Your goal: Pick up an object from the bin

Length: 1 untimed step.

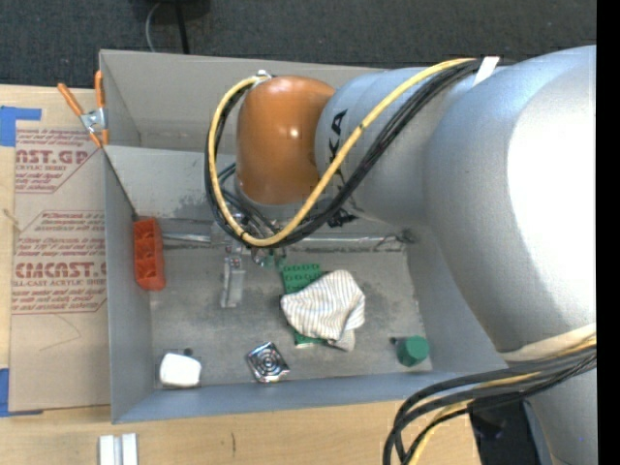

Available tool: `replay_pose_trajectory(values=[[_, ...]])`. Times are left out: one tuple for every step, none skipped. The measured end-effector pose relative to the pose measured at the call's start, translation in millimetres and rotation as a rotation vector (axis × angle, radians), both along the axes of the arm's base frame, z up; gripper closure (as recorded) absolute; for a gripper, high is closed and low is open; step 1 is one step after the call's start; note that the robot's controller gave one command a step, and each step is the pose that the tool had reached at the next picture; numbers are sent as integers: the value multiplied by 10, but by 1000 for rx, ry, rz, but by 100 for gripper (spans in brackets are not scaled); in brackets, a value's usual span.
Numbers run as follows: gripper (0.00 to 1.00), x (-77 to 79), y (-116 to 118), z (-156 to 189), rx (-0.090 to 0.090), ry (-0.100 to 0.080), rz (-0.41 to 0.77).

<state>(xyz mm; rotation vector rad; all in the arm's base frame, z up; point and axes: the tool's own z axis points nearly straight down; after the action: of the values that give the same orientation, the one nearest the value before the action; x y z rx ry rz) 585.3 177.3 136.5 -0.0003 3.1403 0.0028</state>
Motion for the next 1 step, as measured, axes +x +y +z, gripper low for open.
replay_pose_trajectory(values=[[0,0,0,0,0,0,0]])
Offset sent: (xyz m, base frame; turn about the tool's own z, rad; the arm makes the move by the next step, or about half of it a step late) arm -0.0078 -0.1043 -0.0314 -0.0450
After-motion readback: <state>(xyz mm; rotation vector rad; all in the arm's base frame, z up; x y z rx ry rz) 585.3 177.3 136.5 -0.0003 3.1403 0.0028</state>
